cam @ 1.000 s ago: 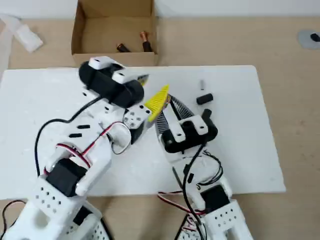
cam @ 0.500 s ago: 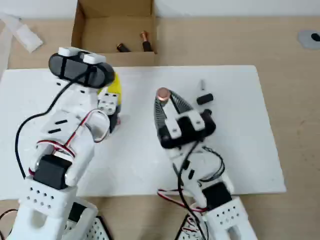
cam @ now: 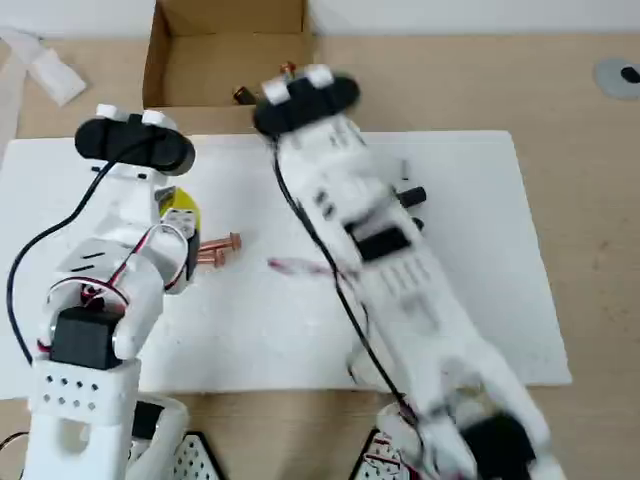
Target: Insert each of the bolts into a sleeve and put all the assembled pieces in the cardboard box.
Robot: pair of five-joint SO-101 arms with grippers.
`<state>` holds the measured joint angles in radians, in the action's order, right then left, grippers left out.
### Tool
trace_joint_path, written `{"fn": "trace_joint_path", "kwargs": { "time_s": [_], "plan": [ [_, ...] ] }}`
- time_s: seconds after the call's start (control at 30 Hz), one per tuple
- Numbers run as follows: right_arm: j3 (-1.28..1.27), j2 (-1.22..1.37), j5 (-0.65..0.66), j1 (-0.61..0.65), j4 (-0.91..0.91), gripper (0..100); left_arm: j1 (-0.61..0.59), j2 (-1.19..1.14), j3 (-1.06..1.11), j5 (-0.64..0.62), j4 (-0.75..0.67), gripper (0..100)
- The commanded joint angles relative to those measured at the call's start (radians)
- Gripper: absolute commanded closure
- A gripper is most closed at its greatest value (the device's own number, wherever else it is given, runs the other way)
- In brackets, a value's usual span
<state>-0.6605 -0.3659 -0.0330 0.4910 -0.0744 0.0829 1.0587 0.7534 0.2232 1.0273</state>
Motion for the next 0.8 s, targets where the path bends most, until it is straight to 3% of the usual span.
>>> {"fn": "trace_joint_path", "kwargs": {
  "time_s": [0.0, 0.17, 0.53, 0.77],
  "plan": [
    [0.364, 0.286, -0.003, -0.022, 0.04, 98.9, -0.046, 0.007, -0.023, 0.026, 0.015, 100],
    [0.754, 0.685, -0.002, -0.07, 0.038, 98.9, -0.1, 0.008, -0.02, 0.028, 0.014, 100],
    [1.6, 1.429, 0.005, -0.117, 0.035, 98.9, -0.097, 0.008, 0.023, 0.028, 0.014, 100],
    [2.006, 1.817, 0.167, -0.131, 0.037, 95.5, -0.095, 0.008, 0.035, 0.025, 0.009, 100]
  ]
}}
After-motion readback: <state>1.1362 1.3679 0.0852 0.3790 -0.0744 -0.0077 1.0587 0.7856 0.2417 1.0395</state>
